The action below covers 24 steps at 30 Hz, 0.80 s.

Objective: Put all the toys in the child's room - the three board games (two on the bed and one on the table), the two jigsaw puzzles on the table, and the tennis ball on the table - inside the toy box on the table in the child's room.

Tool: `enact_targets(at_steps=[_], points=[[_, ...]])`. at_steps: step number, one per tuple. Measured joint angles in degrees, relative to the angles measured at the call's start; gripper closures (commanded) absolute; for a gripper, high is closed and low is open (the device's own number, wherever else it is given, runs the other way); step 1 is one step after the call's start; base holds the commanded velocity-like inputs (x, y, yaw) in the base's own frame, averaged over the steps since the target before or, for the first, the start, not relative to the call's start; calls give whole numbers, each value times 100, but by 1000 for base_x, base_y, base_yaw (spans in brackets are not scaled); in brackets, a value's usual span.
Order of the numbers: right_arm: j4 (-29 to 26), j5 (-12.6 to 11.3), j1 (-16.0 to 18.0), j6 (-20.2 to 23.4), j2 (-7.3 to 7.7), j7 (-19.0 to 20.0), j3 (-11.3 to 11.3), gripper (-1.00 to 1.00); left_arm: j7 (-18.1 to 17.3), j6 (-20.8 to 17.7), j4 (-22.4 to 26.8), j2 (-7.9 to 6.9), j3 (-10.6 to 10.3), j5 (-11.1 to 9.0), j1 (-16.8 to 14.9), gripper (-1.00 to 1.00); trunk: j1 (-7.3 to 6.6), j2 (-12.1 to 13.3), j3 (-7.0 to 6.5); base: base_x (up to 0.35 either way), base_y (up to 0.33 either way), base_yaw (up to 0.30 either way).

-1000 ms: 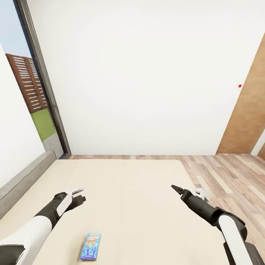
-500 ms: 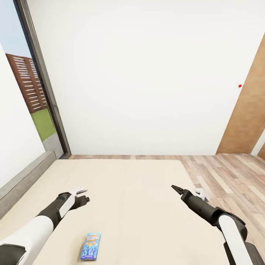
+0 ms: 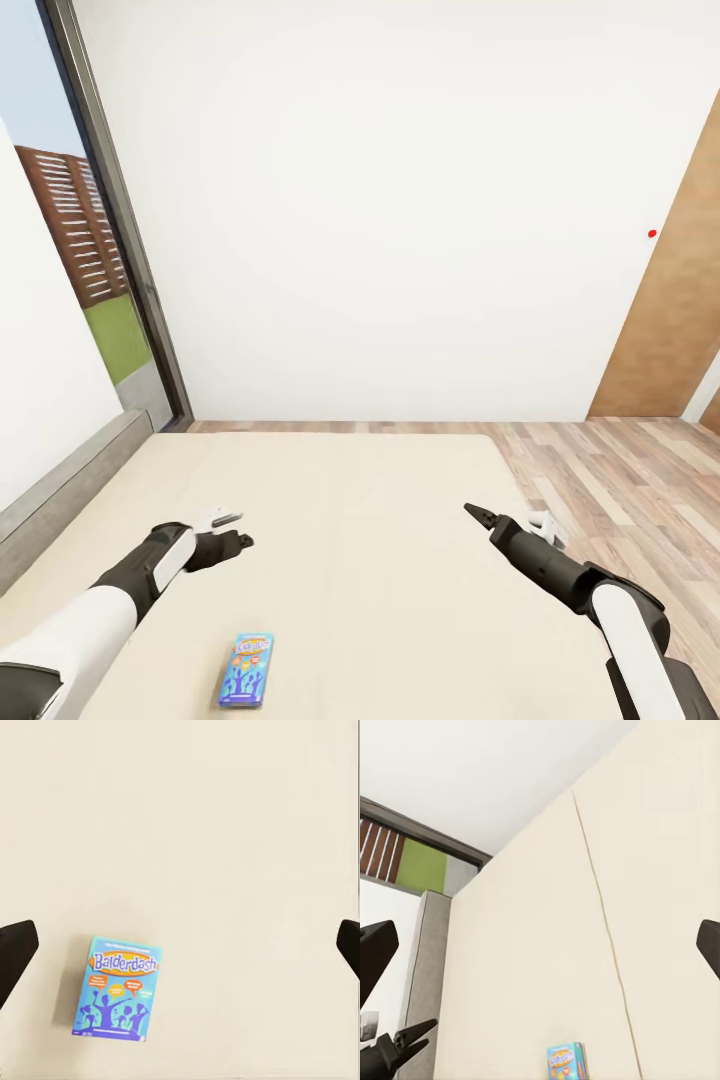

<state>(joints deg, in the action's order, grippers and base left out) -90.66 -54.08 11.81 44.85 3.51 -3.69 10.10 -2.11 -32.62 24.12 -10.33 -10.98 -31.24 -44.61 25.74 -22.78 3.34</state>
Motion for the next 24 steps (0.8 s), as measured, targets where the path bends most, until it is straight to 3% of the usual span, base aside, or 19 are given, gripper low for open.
enact_targets(at_steps=[7, 12, 15, 19, 20, 24], points=[[-8, -16, 9, 114, 14, 10, 1, -100, -366, -167, 21, -99, 8, 2, -4, -100, 0, 0, 0, 0, 0, 0], [-13, -59, 16, 465, 13, 222, 27, -100, -523, -273, 25, -172, 11, 4, -7, -100, 0, 0, 0, 0, 0, 0], [-18, -119, 17, 658, 18, 702, 35, -100, -550, -310, 26, -188, 12, 3, -8, -100, 0, 0, 0, 0, 0, 0], [-21, -132, 17, 831, 25, 1719, 51, -100, -563, -327, 27, -191, 13, 3, -8, -100, 0, 0, 0, 0, 0, 0], [-21, -129, 14, 873, 26, 2140, 60, -100, -565, -330, 27, -191, 12, 3, -8, -100, 0, 0, 0, 0, 0, 0], [-21, -104, 4, 916, 30, 2818, 113, -100, -568, -333, 27, -192, 13, 3, -8, -100, 0, 0, 0, 0, 0, 0]])
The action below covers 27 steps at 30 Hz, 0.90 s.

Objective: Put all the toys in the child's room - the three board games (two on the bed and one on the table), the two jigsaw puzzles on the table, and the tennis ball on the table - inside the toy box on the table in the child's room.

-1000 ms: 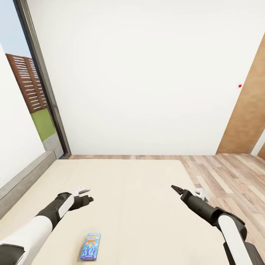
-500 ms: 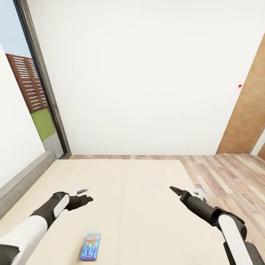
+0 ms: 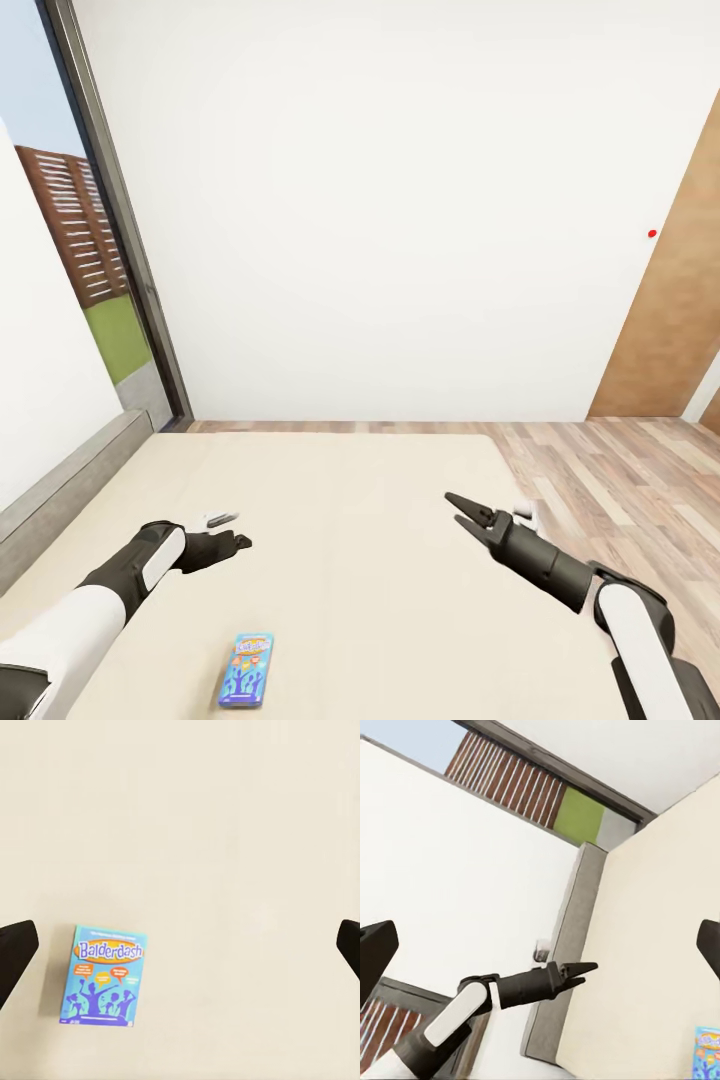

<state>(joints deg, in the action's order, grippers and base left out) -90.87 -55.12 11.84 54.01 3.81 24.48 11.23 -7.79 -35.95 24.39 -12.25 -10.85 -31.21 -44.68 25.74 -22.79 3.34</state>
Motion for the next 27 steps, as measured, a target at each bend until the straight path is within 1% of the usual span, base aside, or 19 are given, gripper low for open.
enact_targets(at_steps=[1, 3, 8, 12, 20, 27], points=[[0, 3, -5, 10, 1, 190, 43, -100, -4, -1, 0, 0, 0, -2, 0, -100, 0, 0, 0, 0, 0, 0], [0, 10, -13, 19, 0, 363, 109, -100, -7, -2, 0, 0, 0, -5, 0, -100, 0, 0, 0, 0, 0, 0], [0, 15, -30, 30, 0, 498, 210, -100, -10, -2, 0, 6, 6, -8, 0, -100, 0, 0, 0, 0, 0, 0], [0, 16, -38, 29, -1, 531, 265, -100, -10, -2, 0, 3, 6, -8, 0, -100, 0, 0, 0, 0, 0, 0], [0, 17, -51, 27, -2, 545, 290, -100, -10, -5, 0, 7, 7, -9, 0, -100, 0, 0, 2, 0, 0, 0], [0, 18, -54, 22, -2, 546, 293, -100, -10, -10, 0, 7, 5, -9, 0, -100, 0, 1, 50, 0, 0, 0]])
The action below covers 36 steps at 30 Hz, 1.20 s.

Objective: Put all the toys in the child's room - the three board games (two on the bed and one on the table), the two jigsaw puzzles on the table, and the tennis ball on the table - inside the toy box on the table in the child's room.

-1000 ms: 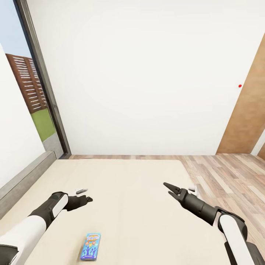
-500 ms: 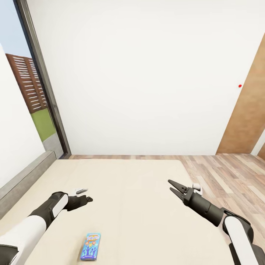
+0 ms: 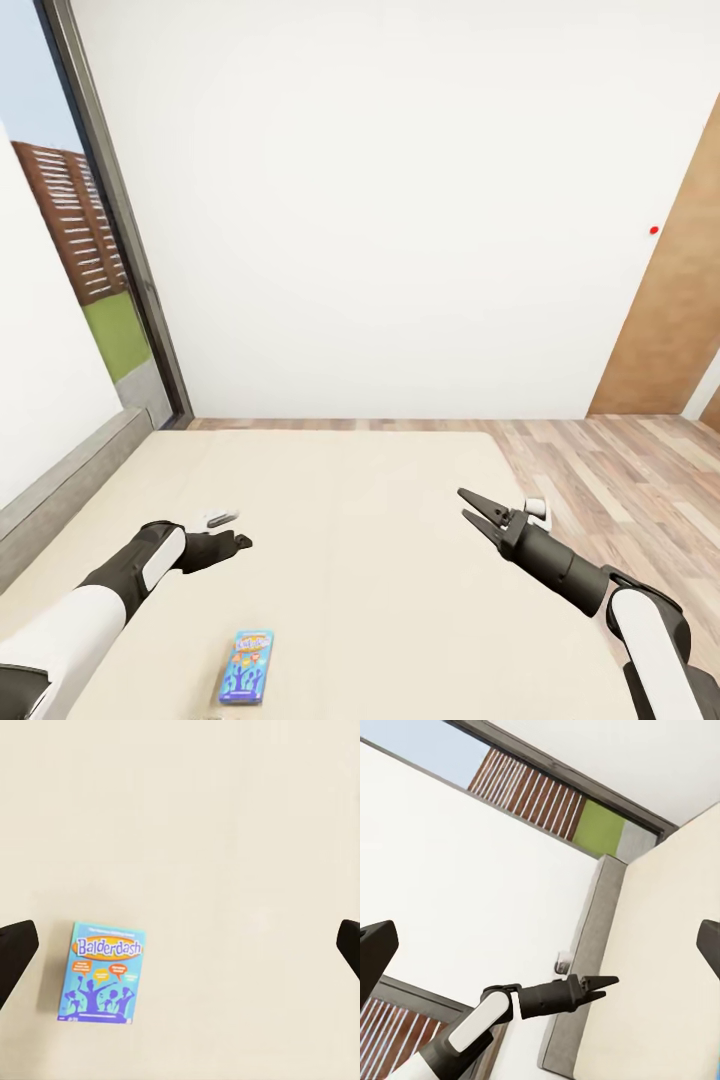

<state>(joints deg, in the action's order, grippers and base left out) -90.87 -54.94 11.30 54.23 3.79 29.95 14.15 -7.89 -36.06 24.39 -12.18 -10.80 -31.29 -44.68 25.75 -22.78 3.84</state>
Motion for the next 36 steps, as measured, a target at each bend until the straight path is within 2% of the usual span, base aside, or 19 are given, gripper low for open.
enact_targets(at_steps=[36], points=[[0, 60, -3, -35, -13, -24, 0, -100, 15, 0, 0, 30, -5, 9, 0, -100, 0, -1, 336, 0, 0, 0]])
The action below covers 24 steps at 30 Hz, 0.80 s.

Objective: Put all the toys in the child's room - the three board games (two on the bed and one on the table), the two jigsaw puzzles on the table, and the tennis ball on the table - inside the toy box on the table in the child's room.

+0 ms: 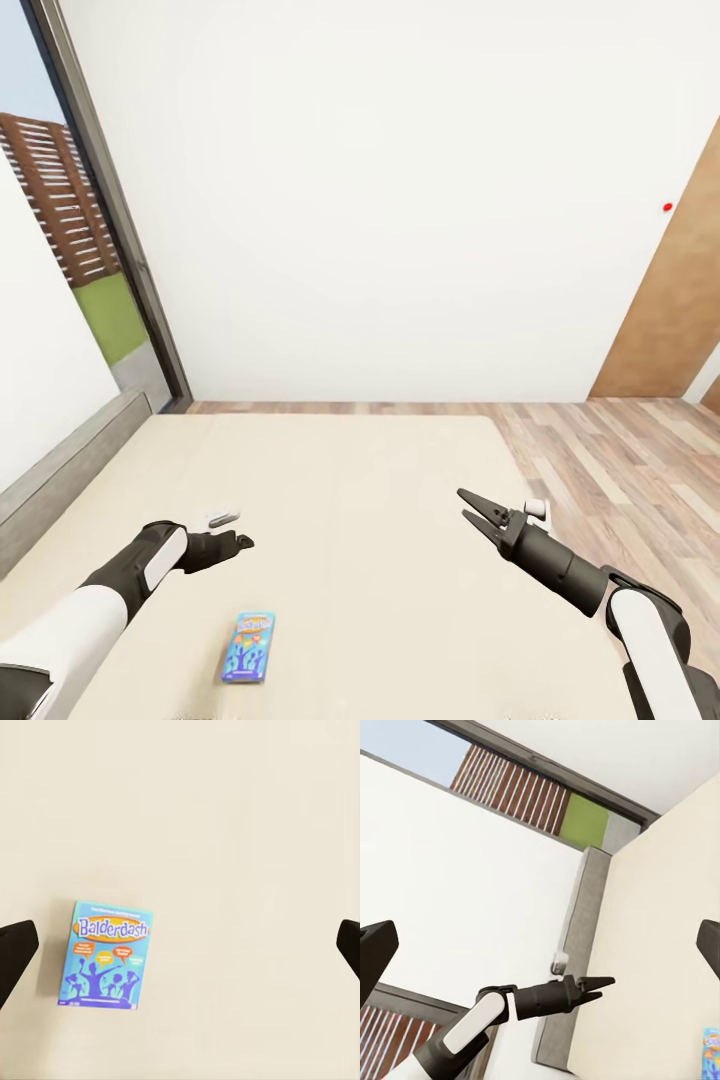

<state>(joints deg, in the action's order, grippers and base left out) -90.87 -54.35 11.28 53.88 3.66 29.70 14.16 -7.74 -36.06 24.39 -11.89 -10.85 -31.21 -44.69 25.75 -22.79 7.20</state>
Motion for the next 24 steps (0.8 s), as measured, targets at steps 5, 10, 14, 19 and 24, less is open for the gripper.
enact_targets(at_steps=[5, 10, 14, 19, 24], points=[[0, 2, 0, -1, 2, -1, 0, -100, 2, 0, 0, 3, 0, 0, 0, -100, 0, 0, 47, 0, 0, 0], [0, 3, 0, -3, 2, -8, 0, -100, 4, 0, 0, 3, 0, 0, 0, -100, 0, 0, 94, 0, 0, 0], [0, 8, 0, -4, 3, -9, 0, -100, 9, 0, 0, -12, -4, 0, 0, -100, 0, 0, 132, 0, 0, 0], [0, 11, 0, -11, 4, -9, 0, -100, 11, 0, 0, -30, -8, 0, 0, -100, 0, 0, 179, 0, 0, 0], [5, 15, 0, -19, 4, -16, 0, -100, 19, 8, 0, -35, -9, 3, 0, -100, 0, 0, 226, 0, 0, 0]])
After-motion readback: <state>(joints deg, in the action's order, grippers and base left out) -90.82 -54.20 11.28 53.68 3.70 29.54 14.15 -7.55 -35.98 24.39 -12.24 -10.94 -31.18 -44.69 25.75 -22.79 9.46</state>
